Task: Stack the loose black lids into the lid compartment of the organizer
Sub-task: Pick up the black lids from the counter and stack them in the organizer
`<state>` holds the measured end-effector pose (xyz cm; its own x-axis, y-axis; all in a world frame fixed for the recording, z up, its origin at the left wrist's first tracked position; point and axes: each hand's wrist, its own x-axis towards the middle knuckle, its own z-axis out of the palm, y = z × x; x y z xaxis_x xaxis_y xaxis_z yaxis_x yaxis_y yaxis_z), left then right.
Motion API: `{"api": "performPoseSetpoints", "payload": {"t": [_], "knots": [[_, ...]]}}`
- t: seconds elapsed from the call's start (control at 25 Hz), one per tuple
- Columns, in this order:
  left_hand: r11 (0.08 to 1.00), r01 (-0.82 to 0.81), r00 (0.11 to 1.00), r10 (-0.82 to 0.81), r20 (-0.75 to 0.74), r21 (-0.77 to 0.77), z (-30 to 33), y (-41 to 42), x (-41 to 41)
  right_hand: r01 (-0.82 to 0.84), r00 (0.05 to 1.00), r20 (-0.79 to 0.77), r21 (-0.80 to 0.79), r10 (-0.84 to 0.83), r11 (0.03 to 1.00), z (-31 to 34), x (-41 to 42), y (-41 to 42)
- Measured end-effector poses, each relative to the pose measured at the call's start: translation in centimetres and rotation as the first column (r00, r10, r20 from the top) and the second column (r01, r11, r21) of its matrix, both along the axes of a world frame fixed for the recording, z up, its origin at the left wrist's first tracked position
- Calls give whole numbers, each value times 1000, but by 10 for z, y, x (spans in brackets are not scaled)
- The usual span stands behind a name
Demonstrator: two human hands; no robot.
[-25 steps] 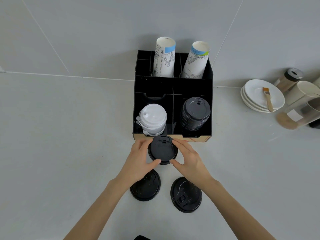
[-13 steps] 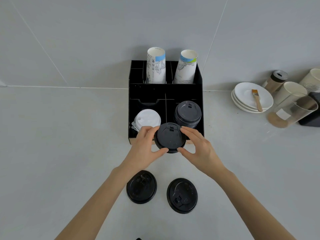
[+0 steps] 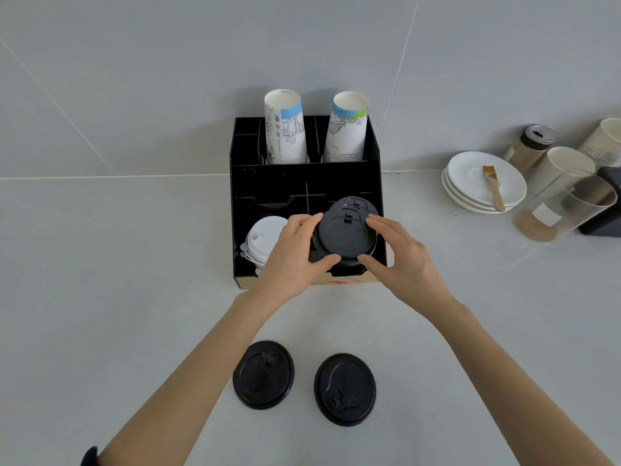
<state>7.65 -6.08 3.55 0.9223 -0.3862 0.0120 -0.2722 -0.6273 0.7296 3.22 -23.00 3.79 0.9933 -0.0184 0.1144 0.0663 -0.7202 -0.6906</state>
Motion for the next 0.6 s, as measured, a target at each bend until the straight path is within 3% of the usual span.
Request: {"api": "performPoseSetpoints", "payload": {"t": [0.6], "knots": [[999,-6,999,8,-48,52,-24,-31,43,75,994,-74,4,-75,997,-20,43,-18]]}}
